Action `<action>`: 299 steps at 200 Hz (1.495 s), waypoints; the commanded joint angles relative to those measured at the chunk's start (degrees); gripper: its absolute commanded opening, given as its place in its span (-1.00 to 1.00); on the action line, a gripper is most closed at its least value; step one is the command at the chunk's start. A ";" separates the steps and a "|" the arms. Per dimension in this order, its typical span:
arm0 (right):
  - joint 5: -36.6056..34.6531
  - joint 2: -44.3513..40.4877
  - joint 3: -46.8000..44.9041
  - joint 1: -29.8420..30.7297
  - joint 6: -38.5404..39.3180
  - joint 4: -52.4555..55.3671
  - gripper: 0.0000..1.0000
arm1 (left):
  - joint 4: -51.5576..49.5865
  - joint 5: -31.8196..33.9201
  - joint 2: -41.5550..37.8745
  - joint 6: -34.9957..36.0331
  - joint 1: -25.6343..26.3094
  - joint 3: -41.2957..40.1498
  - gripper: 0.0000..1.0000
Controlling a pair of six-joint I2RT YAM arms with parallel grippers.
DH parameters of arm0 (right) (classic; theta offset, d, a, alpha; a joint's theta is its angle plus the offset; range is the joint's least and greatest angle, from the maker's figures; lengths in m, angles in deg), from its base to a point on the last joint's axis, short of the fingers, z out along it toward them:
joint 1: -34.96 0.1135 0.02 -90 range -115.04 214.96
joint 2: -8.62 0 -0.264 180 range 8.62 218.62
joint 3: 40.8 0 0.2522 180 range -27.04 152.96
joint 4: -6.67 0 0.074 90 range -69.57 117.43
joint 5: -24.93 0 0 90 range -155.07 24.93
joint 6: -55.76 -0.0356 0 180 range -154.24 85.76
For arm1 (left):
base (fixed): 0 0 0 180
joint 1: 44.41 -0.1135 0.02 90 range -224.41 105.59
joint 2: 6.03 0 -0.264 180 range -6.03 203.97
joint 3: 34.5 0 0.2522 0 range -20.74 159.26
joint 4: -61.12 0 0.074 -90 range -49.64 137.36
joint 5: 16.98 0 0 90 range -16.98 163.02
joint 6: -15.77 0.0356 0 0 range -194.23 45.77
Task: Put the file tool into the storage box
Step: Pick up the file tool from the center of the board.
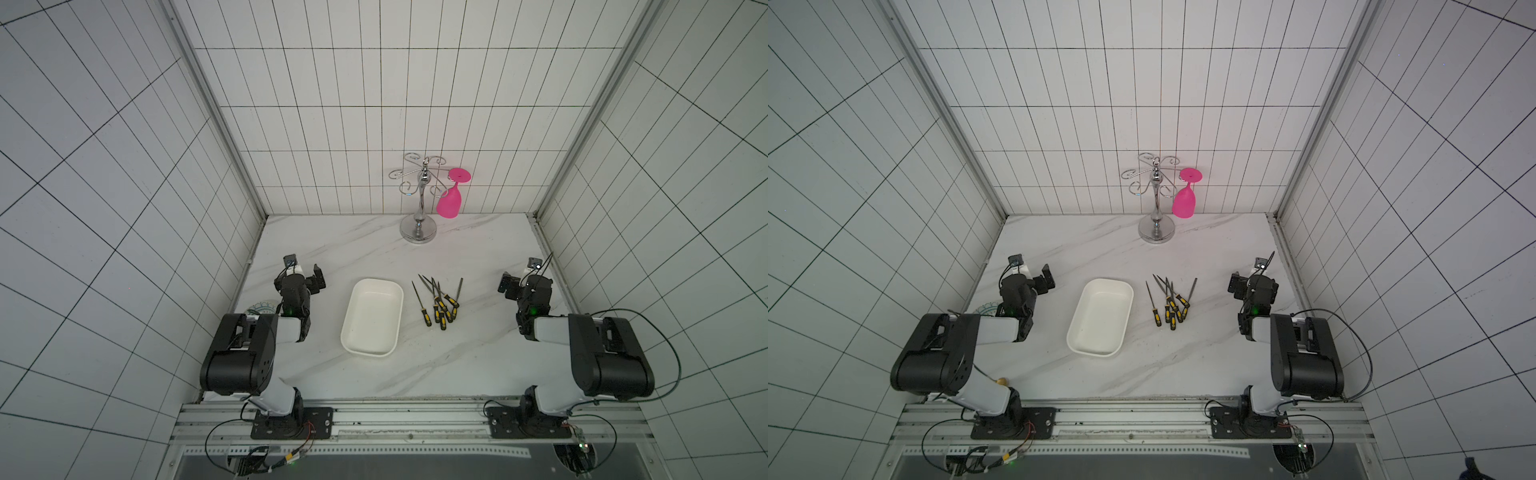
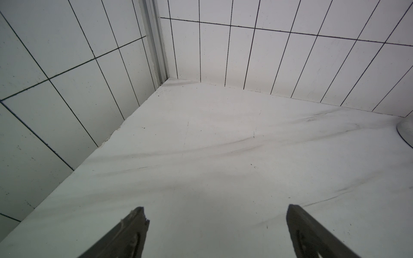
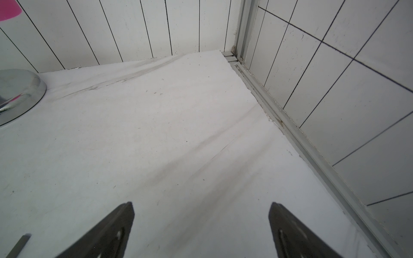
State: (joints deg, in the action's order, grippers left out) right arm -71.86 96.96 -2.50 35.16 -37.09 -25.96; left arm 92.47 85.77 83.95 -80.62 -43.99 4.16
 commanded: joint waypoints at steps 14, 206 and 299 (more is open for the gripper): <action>5.85 -1.72 2.18 -1.07 2.25 4.36 0.61 | -0.45 0.16 -0.46 0.53 0.29 0.74 0.98; 9.65 2.93 35.13 28.38 -16.79 72.14 0.06 | -54.20 10.76 -14.13 -19.49 21.62 20.51 0.98; 11.70 8.44 35.85 32.56 -13.72 70.04 0.02 | -59.05 10.05 -14.64 -29.54 25.98 19.35 0.97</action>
State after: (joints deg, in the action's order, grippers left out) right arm -60.65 103.97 31.53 66.66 -52.48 43.81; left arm 34.33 95.21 69.91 -107.28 -18.46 24.51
